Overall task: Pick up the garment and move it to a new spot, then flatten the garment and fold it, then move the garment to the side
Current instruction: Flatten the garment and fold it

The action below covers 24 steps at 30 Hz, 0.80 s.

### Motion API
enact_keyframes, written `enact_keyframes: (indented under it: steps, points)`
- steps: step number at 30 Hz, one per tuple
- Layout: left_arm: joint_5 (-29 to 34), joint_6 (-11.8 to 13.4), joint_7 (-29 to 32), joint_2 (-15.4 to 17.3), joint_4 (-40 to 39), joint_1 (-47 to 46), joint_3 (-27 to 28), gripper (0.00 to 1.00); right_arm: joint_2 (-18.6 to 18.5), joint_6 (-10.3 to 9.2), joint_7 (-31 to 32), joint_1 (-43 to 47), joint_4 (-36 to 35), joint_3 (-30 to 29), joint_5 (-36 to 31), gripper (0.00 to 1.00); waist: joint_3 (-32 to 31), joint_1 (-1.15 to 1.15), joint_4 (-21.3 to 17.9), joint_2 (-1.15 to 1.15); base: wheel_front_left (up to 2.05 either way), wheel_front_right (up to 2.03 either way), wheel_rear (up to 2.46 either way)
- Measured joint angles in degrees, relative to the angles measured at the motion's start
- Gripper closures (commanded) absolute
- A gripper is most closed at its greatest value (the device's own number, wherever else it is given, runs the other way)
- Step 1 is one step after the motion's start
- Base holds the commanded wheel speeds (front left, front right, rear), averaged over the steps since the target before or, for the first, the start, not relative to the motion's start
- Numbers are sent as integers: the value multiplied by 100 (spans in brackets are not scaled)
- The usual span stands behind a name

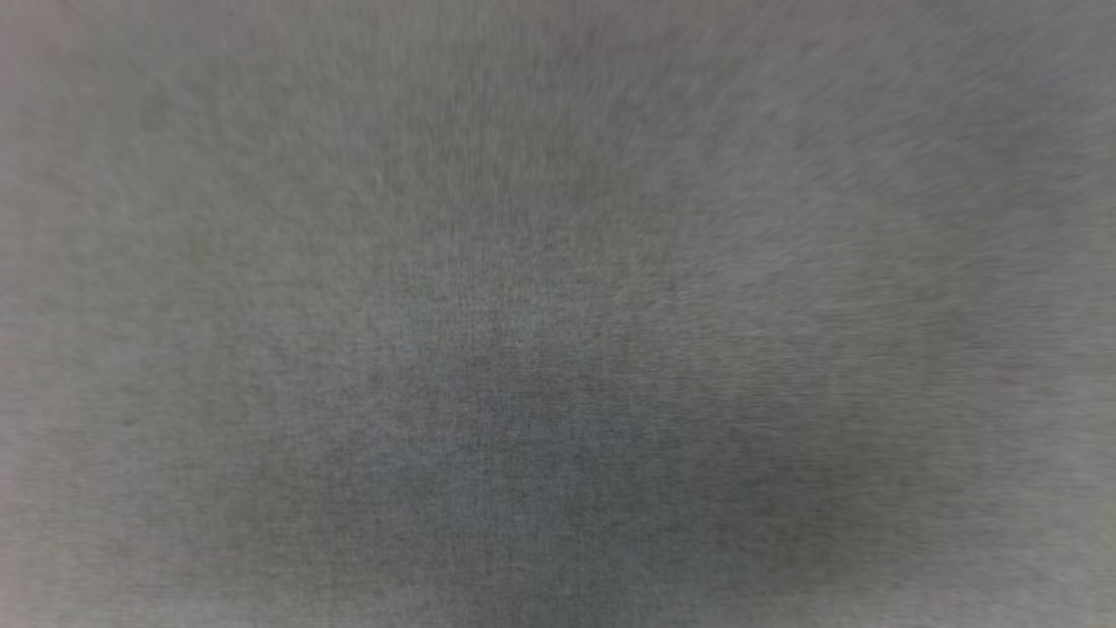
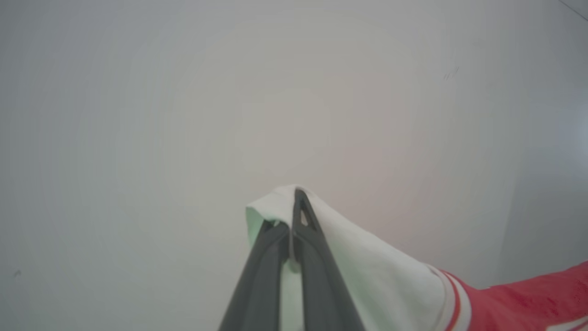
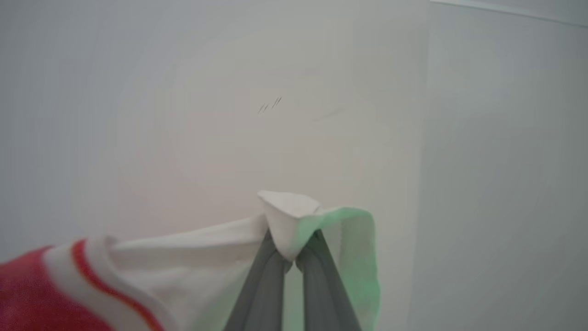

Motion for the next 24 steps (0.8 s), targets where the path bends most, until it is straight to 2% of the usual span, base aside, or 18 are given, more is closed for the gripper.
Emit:
enact_keyframes:
  steps: [5,9,11,15,21,24]
  points:
    - [-63,-52,-452,-82,298,13,-77,100,103,0,2,282,-81,-113,-299,100,740,0,119,0,0,0,0]
    - [-168,-71,-445,-235,644,498,-312,100,191,2,2,692,63,198,-180,100,1229,0,252,0,0,0,0]
    - [-287,-74,-175,-327,865,873,-453,100,263,2,4,939,341,201,226,100,1390,0,347,0,0,0,0]
    - [-615,-76,124,-349,876,1283,-598,100,371,5,81,1291,423,735,1405,100,1518,0,572,0,0,0,0]
    - [-961,-77,723,-192,603,1707,-896,100,-230,3,747,1777,25,1036,2844,100,1262,0,758,0,0,0,0]
    - [-1051,-77,1012,-36,457,2024,-1105,100,-445,3,1099,2225,-142,1084,3282,100,1008,0,823,0,0,0,0]
